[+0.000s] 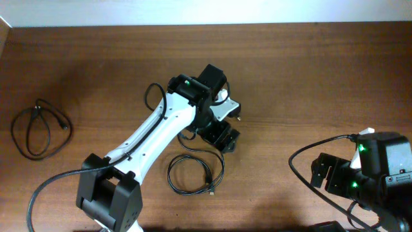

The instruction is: Untangle cables

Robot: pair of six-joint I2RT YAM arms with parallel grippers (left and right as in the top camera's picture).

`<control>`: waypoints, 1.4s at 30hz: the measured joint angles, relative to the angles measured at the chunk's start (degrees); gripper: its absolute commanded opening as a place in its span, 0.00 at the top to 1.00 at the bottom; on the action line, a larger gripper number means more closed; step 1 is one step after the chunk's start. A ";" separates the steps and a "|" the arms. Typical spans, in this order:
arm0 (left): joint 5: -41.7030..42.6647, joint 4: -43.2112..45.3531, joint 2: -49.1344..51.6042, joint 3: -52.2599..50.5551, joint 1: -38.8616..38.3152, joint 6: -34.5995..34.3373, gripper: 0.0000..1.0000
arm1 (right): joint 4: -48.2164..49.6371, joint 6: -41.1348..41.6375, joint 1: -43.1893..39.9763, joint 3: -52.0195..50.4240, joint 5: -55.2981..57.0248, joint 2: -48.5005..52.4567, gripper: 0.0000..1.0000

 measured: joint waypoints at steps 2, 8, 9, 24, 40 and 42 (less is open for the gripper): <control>1.62 1.01 0.00 0.00 0.00 -5.51 0.01 | 0.11 -0.02 0.00 0.00 0.00 0.00 0.02; -0.13 1.03 0.00 -0.02 -2.89 -14.08 0.01 | 0.13 0.00 0.00 0.00 0.00 0.04 0.02; -2.32 1.07 0.00 -0.02 -4.00 -16.59 0.01 | 0.13 0.00 0.00 0.00 0.00 0.13 0.02; -22.49 2.67 0.00 -0.04 -10.38 -46.69 0.00 | -0.70 0.00 0.00 0.00 0.00 0.22 0.02; -30.21 3.41 11.52 -0.13 -10.38 -66.16 0.01 | -0.31 0.00 0.00 0.00 0.00 0.20 0.02; -30.16 3.58 12.72 -0.13 -10.38 -66.16 0.01 | -0.31 0.00 0.00 0.00 0.00 0.22 0.02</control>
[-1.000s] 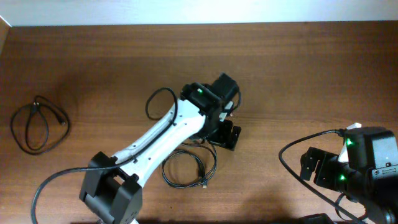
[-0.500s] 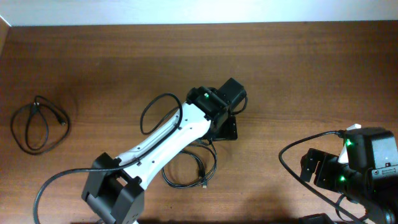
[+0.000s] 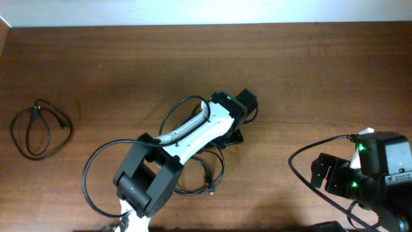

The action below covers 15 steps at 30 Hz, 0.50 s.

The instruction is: Untangle cables

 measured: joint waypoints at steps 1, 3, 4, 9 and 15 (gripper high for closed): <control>0.00 0.17 0.70 -0.02 0.00 0.00 0.01 | 0.00 0.02 0.00 0.00 0.00 0.00 0.02; 0.00 0.52 1.05 -0.02 0.00 0.00 0.01 | 0.00 -0.04 0.00 0.00 0.00 -0.02 0.02; 0.00 0.57 1.05 -0.02 0.00 0.00 0.01 | 0.00 0.02 0.00 0.00 0.00 0.00 0.02; -0.02 1.11 1.14 -0.02 0.00 0.00 0.01 | 0.46 0.00 0.00 0.00 0.00 0.00 0.02; -0.79 1.88 1.16 -0.02 -0.02 -0.02 0.02 | 0.48 0.00 0.00 0.00 0.00 0.00 0.02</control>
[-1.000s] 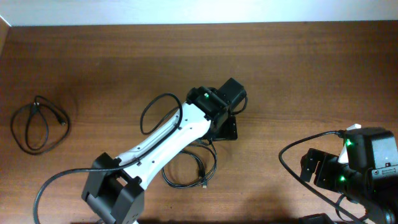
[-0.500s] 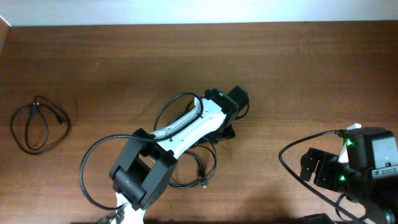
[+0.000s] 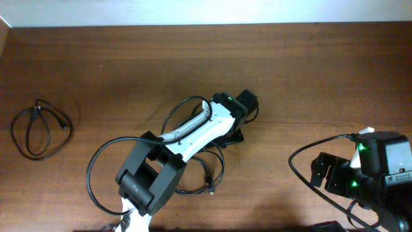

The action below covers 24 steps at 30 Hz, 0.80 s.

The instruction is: Untangle cables

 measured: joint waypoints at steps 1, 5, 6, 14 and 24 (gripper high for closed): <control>-0.37 0.00 0.00 0.00 0.00 0.00 0.02 | 0.00 -0.02 0.00 0.00 0.00 0.00 0.02; -1.03 0.02 0.00 -0.04 0.00 -0.02 0.00 | -0.02 0.00 0.00 0.00 0.00 0.00 0.02; -1.25 0.31 0.00 -0.50 0.00 -0.15 0.01 | 0.00 0.00 0.00 0.00 0.00 0.00 0.02; -1.62 2.97 0.20 -4.33 0.02 -0.33 0.43 | -0.02 -0.09 0.00 0.00 0.00 0.00 0.02; -1.62 3.02 0.20 -4.33 0.02 -0.02 1.00 | -0.02 -0.07 0.00 0.00 0.00 0.00 0.02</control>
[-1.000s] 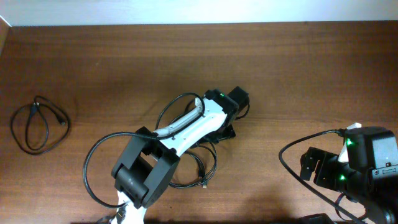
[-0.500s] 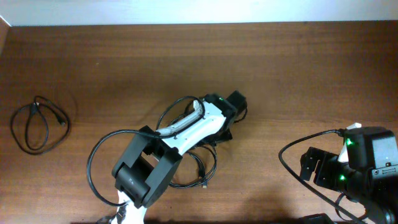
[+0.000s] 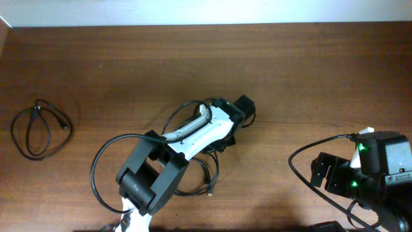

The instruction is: Untangle cables

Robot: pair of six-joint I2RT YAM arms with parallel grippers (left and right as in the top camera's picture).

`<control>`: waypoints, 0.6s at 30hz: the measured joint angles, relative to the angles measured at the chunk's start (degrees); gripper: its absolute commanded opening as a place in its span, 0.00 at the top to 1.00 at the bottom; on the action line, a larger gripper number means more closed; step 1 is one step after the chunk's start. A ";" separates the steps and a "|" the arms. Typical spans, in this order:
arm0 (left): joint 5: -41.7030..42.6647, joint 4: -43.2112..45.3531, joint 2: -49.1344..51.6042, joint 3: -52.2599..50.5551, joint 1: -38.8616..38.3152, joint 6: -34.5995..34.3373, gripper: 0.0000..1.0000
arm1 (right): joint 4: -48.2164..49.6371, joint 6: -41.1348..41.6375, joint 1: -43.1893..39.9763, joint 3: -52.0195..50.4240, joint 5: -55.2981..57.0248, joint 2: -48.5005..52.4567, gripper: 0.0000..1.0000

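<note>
A black cable loop (image 3: 207,175) lies on the table at centre front, and my left arm covers its left part. My left gripper (image 3: 224,140) is tucked under the wrist at the loop's upper right edge. Only dark bits of it show, so its jaws cannot be read. A second black cable (image 3: 38,129) lies coiled at the far left, apart from everything. My right gripper (image 3: 325,173) sits low at the front right, far from both cables, and its state is unclear.
The left arm's own black lead arcs over the table (image 3: 290,71) at the front left and beside the white link. The right arm's lead curves around its base at the front right. The table's back edge meets a white wall.
My left wrist has shifted slightly to the left and toward the front. The visible right side of the cable loop sits a little further left. The right arm has not moved.
At first my left arm reached in from the left, its gripper over the upper right of the fully visible loop. Then the arm lay across the loop's left part with the wrist further right. It stayed there, then eased slightly back.
</note>
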 measured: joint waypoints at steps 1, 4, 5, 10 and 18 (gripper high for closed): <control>-0.02 0.00 0.00 0.00 0.00 0.44 1.00 | -0.02 0.00 0.00 0.00 0.00 0.00 0.02; -0.02 -1.60 0.00 0.00 0.00 1.77 1.00 | -0.02 0.00 0.00 0.00 0.00 0.00 0.02; -0.04 -2.62 0.00 0.35 0.00 3.41 1.00 | 0.00 -0.04 0.00 0.00 0.00 0.00 0.02; -1.97 -4.04 -4.11 7.41 0.00 10.58 1.00 | 0.00 -0.09 0.00 0.00 0.00 0.00 0.02; -2.99 -0.94 -11.76 15.67 0.07 13.68 1.00 | 0.00 -0.33 0.00 0.00 0.00 0.00 0.02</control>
